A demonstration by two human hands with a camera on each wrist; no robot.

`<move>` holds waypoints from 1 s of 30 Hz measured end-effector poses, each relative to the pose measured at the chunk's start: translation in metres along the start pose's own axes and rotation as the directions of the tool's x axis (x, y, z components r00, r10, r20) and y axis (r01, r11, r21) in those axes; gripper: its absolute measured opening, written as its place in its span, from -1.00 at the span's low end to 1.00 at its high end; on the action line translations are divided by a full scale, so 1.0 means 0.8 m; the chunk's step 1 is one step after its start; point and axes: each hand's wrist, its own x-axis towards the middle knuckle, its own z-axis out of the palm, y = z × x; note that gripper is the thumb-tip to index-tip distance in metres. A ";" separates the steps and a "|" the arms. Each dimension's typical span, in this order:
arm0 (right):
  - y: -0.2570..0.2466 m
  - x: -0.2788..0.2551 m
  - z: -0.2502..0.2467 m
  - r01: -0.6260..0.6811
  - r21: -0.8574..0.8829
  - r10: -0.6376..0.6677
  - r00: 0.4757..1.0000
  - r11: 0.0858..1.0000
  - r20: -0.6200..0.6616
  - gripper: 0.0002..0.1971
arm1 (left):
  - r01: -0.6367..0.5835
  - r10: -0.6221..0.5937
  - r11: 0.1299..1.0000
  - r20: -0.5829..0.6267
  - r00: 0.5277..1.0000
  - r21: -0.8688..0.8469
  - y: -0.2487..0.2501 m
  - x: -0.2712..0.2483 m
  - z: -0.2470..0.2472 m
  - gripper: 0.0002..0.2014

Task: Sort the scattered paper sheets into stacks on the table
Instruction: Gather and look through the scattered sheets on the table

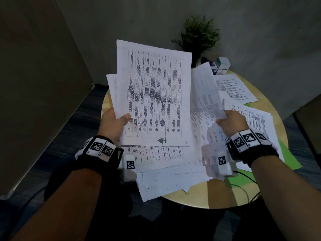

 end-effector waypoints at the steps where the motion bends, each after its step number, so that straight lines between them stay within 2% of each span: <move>1: 0.002 0.000 0.000 -0.017 0.017 0.017 1.000 1.000 -0.017 -0.72 | -0.004 0.004 1.000 0.011 1.000 0.004 0.000 -0.001 0.001 -0.70; 4: 0.007 0.003 -0.009 -0.014 0.097 0.024 0.995 0.995 -0.095 -0.72 | -0.012 0.012 1.000 0.032 0.999 0.011 -0.001 -0.003 0.003 -0.72; 7: 0.010 0.005 -0.025 0.032 0.249 -0.019 0.998 0.968 -0.058 -0.65 | -0.014 0.014 1.000 0.061 0.998 0.002 -0.002 -0.004 0.005 -0.71; 9: 0.013 0.005 -0.033 0.065 0.391 -0.054 0.998 0.918 -0.040 -0.64 | -0.008 0.009 1.000 0.082 0.997 -0.015 -0.002 -0.002 0.005 -0.72; 11: 0.009 0.002 -0.041 0.100 0.545 -0.088 0.995 0.833 -0.048 -0.61 | -0.006 0.008 1.000 0.108 0.994 -0.017 -0.003 -0.001 0.008 -0.72; 15: -0.015 -0.005 -0.047 0.084 0.863 -0.227 0.973 0.498 0.036 -0.57 | -0.007 0.011 1.000 0.161 0.987 -0.026 -0.001 -0.002 0.015 -0.71; 17: -0.030 -0.008 -0.044 0.033 0.899 -0.273 0.957 0.437 0.097 -0.59 | -0.003 0.010 0.999 0.191 0.982 -0.038 0.001 -0.005 0.019 -0.68; 21: -0.053 -0.019 -0.025 -0.057 0.859 -0.326 0.911 0.508 0.253 -0.66 | 0.002 0.009 0.999 0.231 0.973 -0.048 -0.001 -0.005 0.021 -0.64; 25: -0.063 -0.020 -0.014 -0.148 0.852 -0.311 0.888 0.503 0.338 -0.64 | 0.022 -0.003 0.995 0.191 0.982 -0.100 -0.002 -0.004 0.018 -0.62; 27: -0.069 -0.018 -0.009 -0.133 0.838 -0.327 0.879 0.529 0.346 -0.67 | 0.021 0.000 0.992 0.166 0.986 -0.122 -0.001 -0.003 0.016 -0.59; 30: -0.077 -0.017 -0.001 -0.083 0.772 -0.327 0.874 0.630 0.360 -0.77 | -0.024 0.031 0.994 0.057 0.998 -0.108 -0.001 -0.001 0.013 -0.54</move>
